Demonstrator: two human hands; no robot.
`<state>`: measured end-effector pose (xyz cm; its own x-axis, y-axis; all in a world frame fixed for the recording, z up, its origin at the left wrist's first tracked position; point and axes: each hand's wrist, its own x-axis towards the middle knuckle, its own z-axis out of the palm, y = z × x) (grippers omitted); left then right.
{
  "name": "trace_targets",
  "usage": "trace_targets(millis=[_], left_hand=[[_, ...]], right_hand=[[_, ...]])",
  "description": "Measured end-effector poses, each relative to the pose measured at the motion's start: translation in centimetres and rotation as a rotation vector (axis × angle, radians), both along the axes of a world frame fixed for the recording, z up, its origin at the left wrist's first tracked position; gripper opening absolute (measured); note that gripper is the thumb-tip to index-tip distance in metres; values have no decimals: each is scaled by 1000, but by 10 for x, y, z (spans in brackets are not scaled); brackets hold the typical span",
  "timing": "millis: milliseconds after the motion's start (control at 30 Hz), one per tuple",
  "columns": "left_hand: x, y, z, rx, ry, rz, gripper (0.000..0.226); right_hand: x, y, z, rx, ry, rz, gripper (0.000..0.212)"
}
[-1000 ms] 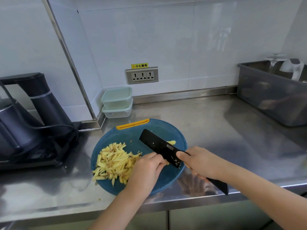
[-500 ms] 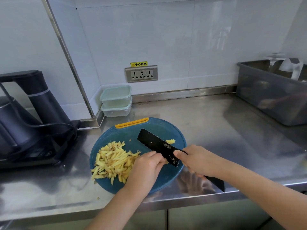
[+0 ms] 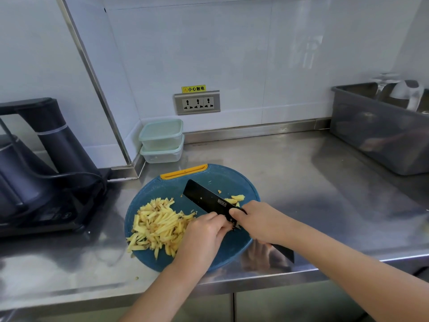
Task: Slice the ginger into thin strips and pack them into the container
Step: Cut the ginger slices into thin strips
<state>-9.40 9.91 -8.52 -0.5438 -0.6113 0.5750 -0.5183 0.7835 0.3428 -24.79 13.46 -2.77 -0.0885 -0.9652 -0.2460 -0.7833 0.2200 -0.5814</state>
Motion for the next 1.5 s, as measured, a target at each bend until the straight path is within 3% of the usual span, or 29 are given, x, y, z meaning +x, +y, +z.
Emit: trace_targets(millis=[200,333,467,667,800,867,1033,1200,1400,1500], left_hand=[[1,1,0,-4,-12,26,14],[1,4,4,-19,-31,33,15],[0,7,10,-15,-77,36,17],[4,5,24,-12,-122,87,11],[-16,5,32,53,-320,74,41],[-26,5,32,85,-418,5,45],[-11,-1,33,13,-442,-50,30],[24,-13,48,70,-515,53,22],[-7,-3,45,139,-406,89,42],[-32,-9,35,221,-331,210,39]], right_hand=[[-3,9,0,0,98,59,42],[-26,35,9,89,-15,-5,45],[-42,38,23,-23,-261,-112,42],[-61,29,44,-155,-274,-124,46],[-58,27,37,-136,-287,-109,46],[-55,28,34,-133,-297,-97,46],[-59,35,33,-150,-279,-101,47],[-62,34,36,-176,-248,-122,49],[-52,31,36,-172,-211,-84,47],[-49,32,36,-178,-191,-71,47]])
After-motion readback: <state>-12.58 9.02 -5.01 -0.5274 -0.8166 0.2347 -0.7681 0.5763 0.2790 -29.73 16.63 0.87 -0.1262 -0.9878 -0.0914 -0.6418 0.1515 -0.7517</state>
